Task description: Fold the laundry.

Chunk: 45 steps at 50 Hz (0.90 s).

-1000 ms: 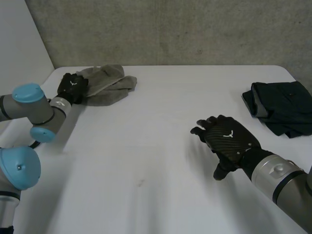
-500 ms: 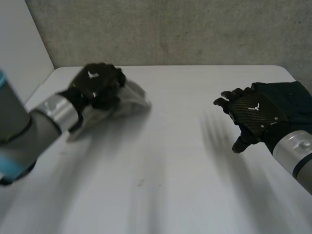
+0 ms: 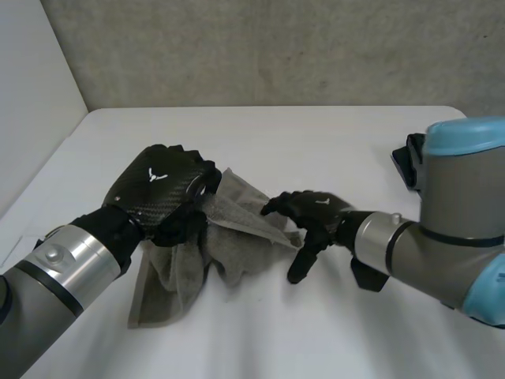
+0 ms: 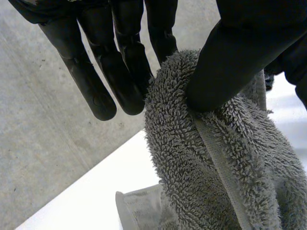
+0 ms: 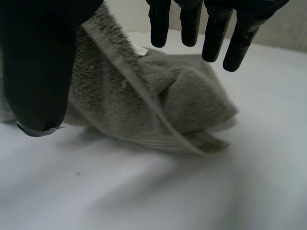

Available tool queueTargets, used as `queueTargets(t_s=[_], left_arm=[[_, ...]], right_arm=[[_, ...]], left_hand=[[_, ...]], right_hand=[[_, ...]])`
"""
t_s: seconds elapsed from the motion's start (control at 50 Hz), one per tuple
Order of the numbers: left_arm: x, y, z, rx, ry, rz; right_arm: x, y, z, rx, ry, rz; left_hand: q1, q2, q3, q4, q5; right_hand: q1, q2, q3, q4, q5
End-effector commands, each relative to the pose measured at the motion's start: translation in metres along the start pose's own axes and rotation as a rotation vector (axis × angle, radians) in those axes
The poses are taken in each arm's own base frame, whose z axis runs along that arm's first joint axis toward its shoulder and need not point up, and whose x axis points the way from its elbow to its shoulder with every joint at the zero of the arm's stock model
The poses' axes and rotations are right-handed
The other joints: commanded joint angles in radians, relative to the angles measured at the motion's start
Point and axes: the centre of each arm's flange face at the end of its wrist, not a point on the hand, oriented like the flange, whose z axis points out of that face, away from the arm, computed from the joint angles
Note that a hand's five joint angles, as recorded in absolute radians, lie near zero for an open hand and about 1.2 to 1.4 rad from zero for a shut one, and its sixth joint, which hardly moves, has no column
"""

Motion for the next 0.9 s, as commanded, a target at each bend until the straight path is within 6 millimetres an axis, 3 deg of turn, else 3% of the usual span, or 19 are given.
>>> queueTargets(t_s=[0.02, 0.08, 0.1, 0.14, 0.22, 0.3, 0.32, 0.38, 0.4, 0.48, 0.52, 0.58, 0.66, 0.74, 0.76, 0.8, 0.88, 0.9], left_arm=[[0.000, 0.006, 0.002, -0.023, -0.016, -0.006], [-0.001, 0.004, 0.002, -0.014, -0.023, -0.002], [-0.001, 0.004, 0.003, -0.011, -0.027, -0.001], [-0.003, 0.000, 0.004, 0.001, -0.034, 0.004], [-0.011, -0.011, 0.014, 0.054, -0.063, 0.030], [-0.030, -0.031, 0.035, 0.170, -0.122, 0.089], [-0.034, -0.035, 0.041, 0.195, -0.136, 0.103], [-0.055, -0.061, 0.065, 0.317, -0.211, 0.175], [-0.059, -0.070, 0.070, 0.349, -0.230, 0.193], [-0.079, -0.110, 0.089, 0.484, -0.306, 0.253], [-0.085, -0.132, 0.094, 0.548, -0.336, 0.266], [-0.088, -0.144, 0.096, 0.583, -0.351, 0.269], [-0.085, -0.140, 0.095, 0.571, -0.337, 0.254], [-0.064, -0.107, 0.094, 0.478, -0.276, 0.218], [-0.052, -0.090, 0.092, 0.430, -0.236, 0.203], [-0.042, -0.080, 0.088, 0.402, -0.205, 0.200], [-0.021, -0.042, 0.076, 0.296, -0.118, 0.176], [-0.013, -0.025, 0.071, 0.248, -0.085, 0.162]], right_arm=[[0.004, 0.011, 0.033, 0.051, 0.031, 0.034], [0.012, 0.017, 0.050, 0.059, 0.083, 0.027], [0.017, 0.016, 0.059, 0.071, 0.109, 0.018], [0.022, 0.013, 0.066, 0.083, 0.137, 0.010], [0.027, -0.015, 0.073, 0.163, 0.161, -0.040], [0.024, -0.068, 0.059, 0.316, 0.180, -0.128], [0.019, -0.097, 0.046, 0.406, 0.188, -0.176], [0.014, -0.138, 0.026, 0.559, 0.215, -0.236], [0.011, -0.163, 0.010, 0.670, 0.242, -0.278], [-0.004, -0.204, -0.022, 0.882, 0.282, -0.352], [-0.009, -0.213, -0.035, 0.925, 0.294, -0.381], [-0.014, -0.213, -0.049, 0.919, 0.317, -0.426], [-0.021, -0.196, -0.062, 0.838, 0.348, -0.489], [-0.024, -0.161, -0.068, 0.664, 0.366, -0.570], [-0.024, -0.152, -0.068, 0.617, 0.367, -0.586], [-0.023, -0.121, -0.066, 0.450, 0.353, -0.628], [-0.022, -0.068, -0.062, 0.161, 0.300, -0.679], [-0.021, -0.058, -0.062, 0.106, 0.285, -0.686]], left_hand=[[0.288, 0.202, 0.207, 0.196, 0.266], [0.288, 0.202, 0.207, 0.196, 0.266], [0.288, 0.202, 0.207, 0.196, 0.266], [0.288, 0.202, 0.207, 0.196, 0.266], [0.288, 0.202, 0.207, 0.196, 0.266], [0.288, 0.202, 0.207, 0.196, 0.266], [0.288, 0.202, 0.207, 0.196, 0.266], [0.288, 0.202, 0.207, 0.196, 0.266], [0.288, 0.202, 0.207, 0.196, 0.266], [0.288, 0.202, 0.207, 0.196, 0.266], [0.288, 0.202, 0.207, 0.196, 0.266], [0.288, 0.202, 0.207, 0.196, 0.266], [0.288, 0.202, 0.207, 0.196, 0.266], [0.288, 0.202, 0.207, 0.196, 0.266], [0.288, 0.202, 0.207, 0.196, 0.266], [0.288, 0.202, 0.207, 0.196, 0.266], [0.288, 0.202, 0.207, 0.196, 0.266], [0.265, 0.179, 0.185, 0.173, 0.243]], right_hand=[[0.001, -0.020, -0.008, -0.032, -0.041], [0.492, 0.471, 0.483, 0.459, 0.450], [0.842, 0.821, 0.833, 0.809, 0.800], [1.193, 1.171, 1.184, 1.159, 1.151], [1.194, 1.173, 1.185, 1.161, 1.152], [1.194, 1.173, 1.185, 1.161, 1.152], [1.194, 1.173, 1.185, 1.161, 1.152], [1.194, 1.173, 1.185, 1.161, 1.152], [1.194, 1.173, 1.185, 1.161, 1.152], [1.194, 1.173, 1.185, 1.161, 1.152], [1.194, 1.173, 1.185, 1.161, 1.152], [1.194, 1.173, 1.185, 1.161, 1.152], [1.194, 1.173, 1.185, 1.161, 1.152], [1.194, 1.173, 1.185, 1.161, 1.152], [1.194, 1.173, 1.185, 1.161, 1.152], [1.194, 1.173, 1.185, 1.161, 1.152], [1.194, 1.173, 1.185, 1.161, 1.152], [1.194, 1.173, 1.185, 1.161, 1.152]])
